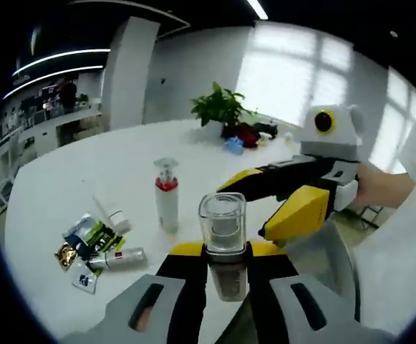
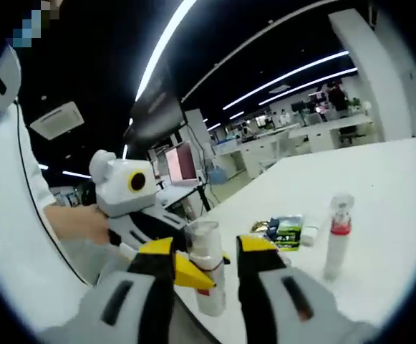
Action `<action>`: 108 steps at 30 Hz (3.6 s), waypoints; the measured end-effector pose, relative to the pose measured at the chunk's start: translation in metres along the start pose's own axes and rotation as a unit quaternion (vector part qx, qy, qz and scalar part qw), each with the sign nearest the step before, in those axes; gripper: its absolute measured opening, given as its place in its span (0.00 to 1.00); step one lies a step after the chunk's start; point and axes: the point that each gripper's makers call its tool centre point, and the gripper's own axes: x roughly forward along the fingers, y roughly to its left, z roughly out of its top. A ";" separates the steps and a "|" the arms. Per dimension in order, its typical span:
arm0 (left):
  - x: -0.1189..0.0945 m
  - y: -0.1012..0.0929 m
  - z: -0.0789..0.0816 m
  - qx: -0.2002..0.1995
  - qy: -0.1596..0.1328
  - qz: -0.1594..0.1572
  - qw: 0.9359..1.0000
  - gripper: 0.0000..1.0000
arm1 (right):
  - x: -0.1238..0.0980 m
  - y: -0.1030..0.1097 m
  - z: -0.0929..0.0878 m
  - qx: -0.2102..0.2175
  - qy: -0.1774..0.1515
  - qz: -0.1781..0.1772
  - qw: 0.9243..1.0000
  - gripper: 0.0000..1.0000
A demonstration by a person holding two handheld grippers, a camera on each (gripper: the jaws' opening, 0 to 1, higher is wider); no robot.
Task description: Arrange the skincare products in the storage area until every visible bottle or jar stands upright without overlapping.
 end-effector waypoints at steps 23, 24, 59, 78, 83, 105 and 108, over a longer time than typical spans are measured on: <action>0.006 -0.015 -0.002 0.061 0.016 -0.076 0.995 0.18 | 0.006 0.000 -0.002 -0.022 0.001 0.007 1.000 0.21; 0.008 -0.014 0.000 0.076 0.011 -0.075 0.994 0.18 | 0.006 -0.001 -0.002 -0.028 0.002 0.002 1.000 0.21; 0.051 0.021 -0.031 0.119 0.055 -0.091 0.987 0.17 | 0.018 -0.044 -0.019 -0.089 0.036 -0.106 0.990 0.22; 0.088 0.043 -0.066 0.151 0.082 -0.107 0.979 0.17 | 0.025 -0.079 -0.063 -0.090 0.081 -0.138 0.983 0.22; 0.091 0.048 -0.070 0.158 0.079 -0.108 0.978 0.17 | 0.028 -0.083 -0.068 -0.091 0.084 -0.145 0.982 0.22; 0.103 0.061 -0.091 0.188 0.093 -0.098 0.973 0.17 | 0.033 -0.093 -0.091 -0.087 0.114 -0.154 0.978 0.22; 0.103 0.061 -0.090 0.184 0.090 -0.098 0.974 0.17 | 0.032 -0.093 -0.090 -0.084 0.110 -0.156 0.978 0.22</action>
